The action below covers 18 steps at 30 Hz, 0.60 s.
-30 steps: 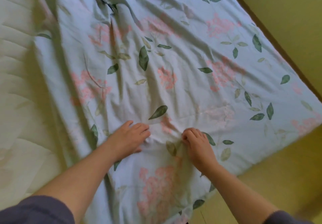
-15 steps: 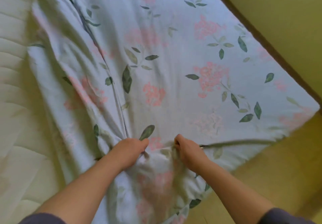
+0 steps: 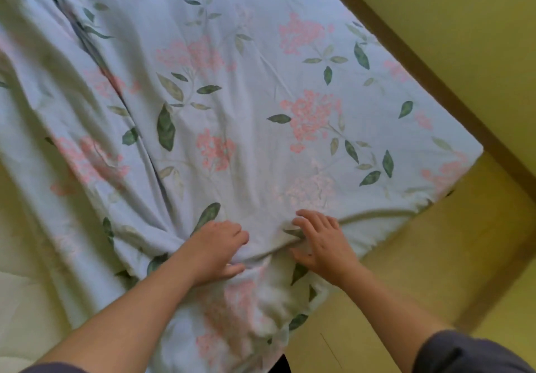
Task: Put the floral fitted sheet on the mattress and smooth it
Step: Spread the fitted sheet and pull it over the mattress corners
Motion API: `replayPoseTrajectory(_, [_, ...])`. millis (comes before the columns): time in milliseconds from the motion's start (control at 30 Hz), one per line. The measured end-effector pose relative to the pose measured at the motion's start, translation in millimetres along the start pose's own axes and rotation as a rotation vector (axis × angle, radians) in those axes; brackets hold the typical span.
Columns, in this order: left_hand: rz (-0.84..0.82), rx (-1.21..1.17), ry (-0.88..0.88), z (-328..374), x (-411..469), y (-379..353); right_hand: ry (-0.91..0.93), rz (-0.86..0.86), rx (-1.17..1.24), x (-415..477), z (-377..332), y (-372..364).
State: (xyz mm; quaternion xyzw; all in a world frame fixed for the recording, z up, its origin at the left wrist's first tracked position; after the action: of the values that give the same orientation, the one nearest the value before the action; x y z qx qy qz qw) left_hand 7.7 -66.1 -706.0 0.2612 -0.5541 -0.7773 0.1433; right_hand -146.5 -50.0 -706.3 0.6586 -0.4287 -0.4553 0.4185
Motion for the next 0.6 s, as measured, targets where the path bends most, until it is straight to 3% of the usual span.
replayPoseTrajectory(67, [0.106,0.066,-0.188,49.9,21.6,8.7,-0.046,0.009,-0.095,-26.9,38.2,2.8])
replayPoseTrajectory(167, [0.044,0.132,-0.336,106.7,41.3,-11.4,0.038,-0.05,-0.235,-59.1,61.1,-12.6])
replayPoseTrajectory(267, [-0.153,0.144,-0.228,118.9,56.5,-44.8,0.085,0.025,-0.224,-58.6,57.5,-16.5])
replayPoseTrajectory(367, [-0.24,0.07,-0.12,121.1,61.4,-50.2,0.116,0.076,-0.21,-52.5,51.5,-12.9])
replayPoseTrajectory(500, [-0.319,-0.061,-0.266,156.5,53.8,-74.0,0.171,0.033,-0.182,-82.7,58.7,-23.0])
replayPoseTrajectory(600, [-0.341,-0.026,-0.249,162.1,58.2,-76.7,0.18,-0.021,-0.198,-91.5,62.0,-31.6])
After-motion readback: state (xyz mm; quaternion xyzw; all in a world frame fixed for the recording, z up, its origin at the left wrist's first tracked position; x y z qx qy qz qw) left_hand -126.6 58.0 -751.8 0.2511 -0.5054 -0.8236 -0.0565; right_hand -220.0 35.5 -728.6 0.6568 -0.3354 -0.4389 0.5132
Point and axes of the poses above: each hand's wrist, its own x-axis towards the middle knuckle, its own y-axis out of the back of the hand, z = x × y, the point moved 10 cm from there along x, towards the middle knuckle, and after that the axes turned 4 degrees about -y, right-handed, at the moved point
